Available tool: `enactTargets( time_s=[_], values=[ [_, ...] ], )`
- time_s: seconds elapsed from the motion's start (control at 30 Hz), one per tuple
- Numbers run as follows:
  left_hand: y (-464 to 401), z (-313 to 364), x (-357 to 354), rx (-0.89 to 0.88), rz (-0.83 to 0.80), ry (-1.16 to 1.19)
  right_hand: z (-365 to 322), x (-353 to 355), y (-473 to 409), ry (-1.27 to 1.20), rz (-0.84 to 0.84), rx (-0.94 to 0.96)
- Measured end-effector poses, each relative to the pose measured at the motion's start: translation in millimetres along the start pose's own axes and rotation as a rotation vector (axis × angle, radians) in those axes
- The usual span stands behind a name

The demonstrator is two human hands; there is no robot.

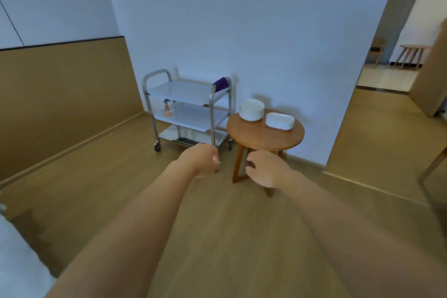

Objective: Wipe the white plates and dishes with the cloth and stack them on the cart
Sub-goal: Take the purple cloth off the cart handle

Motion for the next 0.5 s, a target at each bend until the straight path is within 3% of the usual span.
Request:
enactTargets(
  time_s=[0.5],
  values=[
    [-157, -101, 36, -0.049, -0.039, -0.001, -10, -6, -185, 0.041, -0.013, -0.032]
  ],
)
Point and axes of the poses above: each hand's wrist, its own y-axis away from the middle knuckle, its own x-axis out of the back of the hand, z = x × y, the point moved 1 cm from there along -y, towards the middle knuckle, and after that the axes turned 6 degrees about x, right-handed, at the moved point
